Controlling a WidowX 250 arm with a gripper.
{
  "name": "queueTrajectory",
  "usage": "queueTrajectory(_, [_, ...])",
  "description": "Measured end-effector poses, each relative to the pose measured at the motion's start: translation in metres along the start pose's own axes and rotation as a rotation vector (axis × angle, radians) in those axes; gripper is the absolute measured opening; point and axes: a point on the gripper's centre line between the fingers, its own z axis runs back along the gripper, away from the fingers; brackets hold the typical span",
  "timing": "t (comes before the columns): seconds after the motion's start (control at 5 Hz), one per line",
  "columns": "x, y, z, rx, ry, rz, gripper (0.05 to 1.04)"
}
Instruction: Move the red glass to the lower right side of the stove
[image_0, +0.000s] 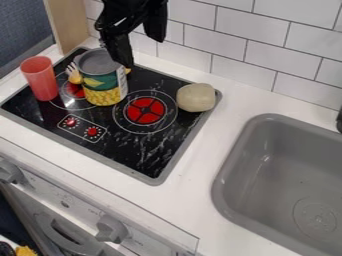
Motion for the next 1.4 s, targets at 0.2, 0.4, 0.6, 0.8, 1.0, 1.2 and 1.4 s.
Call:
queueTrajectory(0.2, [-0.001,0.002,-0.008,0.026,0.009,0.001,1.0])
queueTrajectory(0.4, [0.013,0.009,-0.009,0.042,-0.007,0.051,1.0])
queueTrajectory(0.6, [0.033,0.019,-0.01,0.046,-0.002,0.147,1.0])
queueTrajectory(0.8, [0.062,0.033,-0.01,0.036,-0.018,0.296,1.0])
queueTrajectory(1.0, [0.089,0.051,-0.013,0.044,-0.078,0.416,1.0])
queueTrajectory(1.2, [0.107,0.064,-0.019,0.063,-0.111,0.502,1.0])
queueTrajectory(1.4, [0.12,0.073,-0.04,0.105,-0.101,0.575,1.0])
